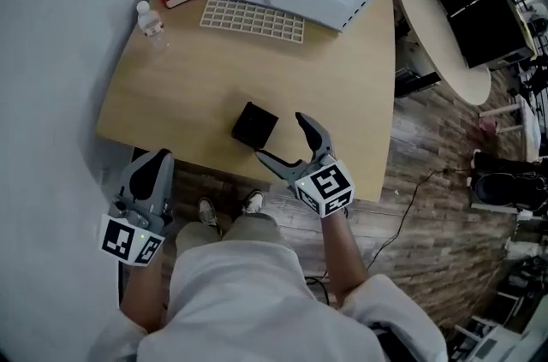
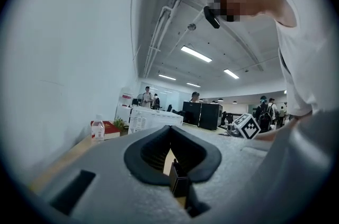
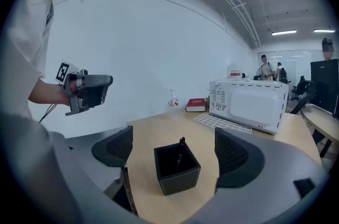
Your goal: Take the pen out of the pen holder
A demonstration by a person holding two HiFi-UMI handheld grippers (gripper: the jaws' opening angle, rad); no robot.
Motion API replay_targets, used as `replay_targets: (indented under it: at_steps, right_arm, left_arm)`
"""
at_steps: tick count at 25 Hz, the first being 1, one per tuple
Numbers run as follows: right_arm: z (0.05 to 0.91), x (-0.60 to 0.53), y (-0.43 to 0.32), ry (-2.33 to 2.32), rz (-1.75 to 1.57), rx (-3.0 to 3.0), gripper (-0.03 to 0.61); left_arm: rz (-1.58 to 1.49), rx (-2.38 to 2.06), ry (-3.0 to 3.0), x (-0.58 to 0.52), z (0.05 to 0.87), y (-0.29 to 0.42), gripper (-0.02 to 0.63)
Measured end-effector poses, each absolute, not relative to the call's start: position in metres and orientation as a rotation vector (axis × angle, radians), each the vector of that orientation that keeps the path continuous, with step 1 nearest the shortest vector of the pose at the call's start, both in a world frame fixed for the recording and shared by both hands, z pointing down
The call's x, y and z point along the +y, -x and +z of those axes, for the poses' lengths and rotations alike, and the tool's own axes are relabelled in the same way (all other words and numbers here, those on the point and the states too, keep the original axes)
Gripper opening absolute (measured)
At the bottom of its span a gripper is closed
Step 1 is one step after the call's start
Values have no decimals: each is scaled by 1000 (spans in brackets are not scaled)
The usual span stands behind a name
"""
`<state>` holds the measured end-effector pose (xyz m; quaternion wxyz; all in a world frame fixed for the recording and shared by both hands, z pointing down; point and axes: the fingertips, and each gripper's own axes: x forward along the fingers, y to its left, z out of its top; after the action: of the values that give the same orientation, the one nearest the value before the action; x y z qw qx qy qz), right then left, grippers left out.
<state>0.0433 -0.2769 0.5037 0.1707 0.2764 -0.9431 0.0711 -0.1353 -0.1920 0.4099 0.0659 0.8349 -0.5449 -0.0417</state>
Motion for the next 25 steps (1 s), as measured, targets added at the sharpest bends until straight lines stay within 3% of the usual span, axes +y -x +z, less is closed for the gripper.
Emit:
replay_targets:
  at_steps: [11,25]
  right_arm:
    - [574,-322,-7,-561,119,-2568,459]
    - [608,-330,18,-391,-80,-2449,344]
  left_arm:
    - [-128,-1693,-2380,-204,458,137,15]
    - [-184,-1672,-2285,-209,514,137,15]
